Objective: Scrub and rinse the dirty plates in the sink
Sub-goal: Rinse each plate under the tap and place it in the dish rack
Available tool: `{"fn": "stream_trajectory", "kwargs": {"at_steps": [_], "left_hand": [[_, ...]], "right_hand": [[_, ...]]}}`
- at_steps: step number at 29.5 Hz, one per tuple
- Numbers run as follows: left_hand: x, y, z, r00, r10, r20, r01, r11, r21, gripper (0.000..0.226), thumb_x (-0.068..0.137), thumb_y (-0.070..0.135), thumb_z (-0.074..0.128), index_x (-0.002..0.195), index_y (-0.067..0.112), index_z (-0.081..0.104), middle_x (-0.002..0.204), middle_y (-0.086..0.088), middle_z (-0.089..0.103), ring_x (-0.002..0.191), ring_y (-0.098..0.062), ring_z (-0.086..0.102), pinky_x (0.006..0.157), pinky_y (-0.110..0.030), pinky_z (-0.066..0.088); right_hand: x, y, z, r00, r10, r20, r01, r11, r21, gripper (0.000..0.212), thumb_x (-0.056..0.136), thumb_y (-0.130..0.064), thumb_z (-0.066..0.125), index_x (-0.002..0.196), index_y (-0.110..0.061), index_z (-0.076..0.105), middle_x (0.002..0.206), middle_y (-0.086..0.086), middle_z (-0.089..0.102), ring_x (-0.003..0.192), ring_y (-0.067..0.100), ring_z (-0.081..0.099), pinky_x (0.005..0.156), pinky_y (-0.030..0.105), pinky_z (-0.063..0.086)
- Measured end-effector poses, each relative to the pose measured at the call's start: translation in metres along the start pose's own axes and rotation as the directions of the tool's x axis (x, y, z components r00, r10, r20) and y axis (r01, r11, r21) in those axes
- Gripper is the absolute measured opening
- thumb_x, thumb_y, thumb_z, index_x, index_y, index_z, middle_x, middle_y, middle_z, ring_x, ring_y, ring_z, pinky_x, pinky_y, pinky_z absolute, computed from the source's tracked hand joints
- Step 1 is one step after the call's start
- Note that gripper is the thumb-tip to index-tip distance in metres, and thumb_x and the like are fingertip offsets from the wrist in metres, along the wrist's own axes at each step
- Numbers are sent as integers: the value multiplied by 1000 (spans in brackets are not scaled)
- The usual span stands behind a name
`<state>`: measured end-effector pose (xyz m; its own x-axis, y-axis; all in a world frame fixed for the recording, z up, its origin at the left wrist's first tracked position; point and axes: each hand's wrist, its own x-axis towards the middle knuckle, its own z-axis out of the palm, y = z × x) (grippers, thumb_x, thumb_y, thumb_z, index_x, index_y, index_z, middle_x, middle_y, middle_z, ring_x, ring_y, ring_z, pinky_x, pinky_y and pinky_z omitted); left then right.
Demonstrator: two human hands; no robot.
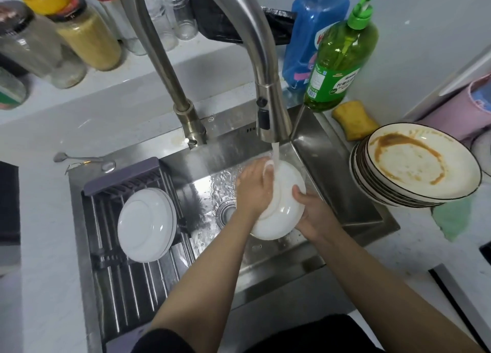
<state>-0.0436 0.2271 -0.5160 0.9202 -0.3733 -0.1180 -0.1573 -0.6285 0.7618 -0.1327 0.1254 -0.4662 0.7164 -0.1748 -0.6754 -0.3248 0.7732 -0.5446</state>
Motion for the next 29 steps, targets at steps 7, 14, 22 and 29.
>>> {"fn": "stream_trajectory", "kwargs": {"at_steps": [7,14,22,29], "left_hand": [[-3,4,-5,814,-581,17,579,808,-108,60,101,49,21,138,9,46,137,-16,52,124,-35,49,102,-42,36],[-7,12,-10,591,-791,155,790,529,-311,83,96,63,10,140,-1,39,141,-21,47,129,-36,45,109,-43,33],[-22,-9,-32,631,-710,313,742,434,-510,86,66,73,68,117,4,62,102,-10,72,86,-28,70,81,-43,58],[-34,4,-68,738,-440,512,596,69,-800,40,87,7,64,125,1,54,103,-15,70,88,-26,69,69,-42,60]], "right_hand": [[0,14,-3,998,43,-34,-43,999,14,55,78,-25,61,128,-3,54,121,17,63,106,32,62,88,44,51],[4,6,2,1000,3,9,-3,1000,-20,46,84,-25,57,124,-2,58,111,13,69,95,24,68,74,34,56],[20,-15,-7,1000,8,3,-8,999,44,69,71,-36,73,128,-2,52,129,20,57,113,34,57,91,50,51],[38,-23,9,993,-87,-77,59,949,-309,38,104,-32,34,114,-9,61,100,5,73,87,15,69,69,28,57]]}}
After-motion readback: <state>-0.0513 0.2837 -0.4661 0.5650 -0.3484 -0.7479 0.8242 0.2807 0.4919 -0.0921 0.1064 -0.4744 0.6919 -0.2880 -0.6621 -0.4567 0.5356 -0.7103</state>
